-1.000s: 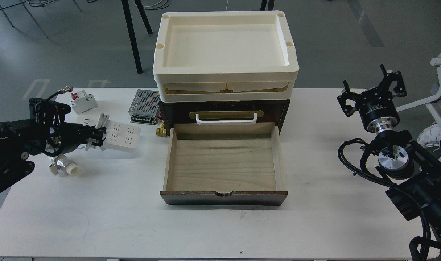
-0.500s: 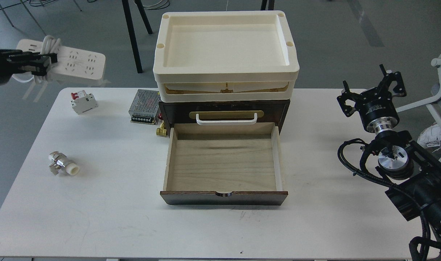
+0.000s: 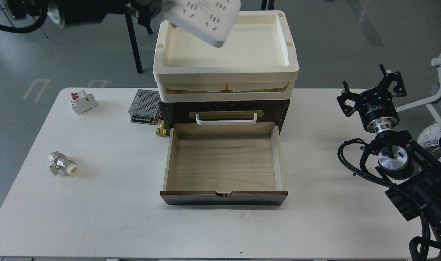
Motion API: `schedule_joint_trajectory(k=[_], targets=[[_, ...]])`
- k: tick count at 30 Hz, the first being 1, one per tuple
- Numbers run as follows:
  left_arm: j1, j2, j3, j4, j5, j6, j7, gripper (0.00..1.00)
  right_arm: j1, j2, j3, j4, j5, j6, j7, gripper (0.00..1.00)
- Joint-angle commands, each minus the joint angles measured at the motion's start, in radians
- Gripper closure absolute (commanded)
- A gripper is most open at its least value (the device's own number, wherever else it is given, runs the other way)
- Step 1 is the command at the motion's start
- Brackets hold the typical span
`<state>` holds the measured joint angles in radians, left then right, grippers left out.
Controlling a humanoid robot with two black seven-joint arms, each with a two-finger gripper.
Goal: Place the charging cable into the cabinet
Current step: 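Carry the power strip with the left gripper down into the open drawer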
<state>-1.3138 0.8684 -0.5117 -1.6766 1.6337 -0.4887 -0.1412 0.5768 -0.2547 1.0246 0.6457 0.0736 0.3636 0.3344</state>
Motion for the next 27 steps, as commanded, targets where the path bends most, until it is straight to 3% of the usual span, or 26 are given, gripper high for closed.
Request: schedule_joint_trajectory(k=[1,8,14,18,27], targets=[[0.046,-0.127,0.018,-0.06,-0.002,0.0,0.034,0.94,0.0,0.0,0.0,0.0,0.0,0.0,0.0,0.0],[0.29,-0.356,0.047,-0.049,0.005,0.0,0.11,0.94,0.0,0.0,0.0,0.0,0.0,-0.002,0.0,0.0],[0.447,-0.456,0.093,-0.026,0.032,0.0,0.186,0.94,0.0,0.0,0.0,0.0,0.0,-0.003,0.0,0.0],[0.545,-0.473,0.082,0.014,0.054,0.0,0.195,0.94,0.0,0.0,0.0,0.0,0.0,-0.003,0.0,0.0],[0.557,-0.462,0.085,0.216,0.051,0.0,0.181,0.93,0.0,0.0,0.0,0.0,0.0,-0.003,0.0,0.0]])
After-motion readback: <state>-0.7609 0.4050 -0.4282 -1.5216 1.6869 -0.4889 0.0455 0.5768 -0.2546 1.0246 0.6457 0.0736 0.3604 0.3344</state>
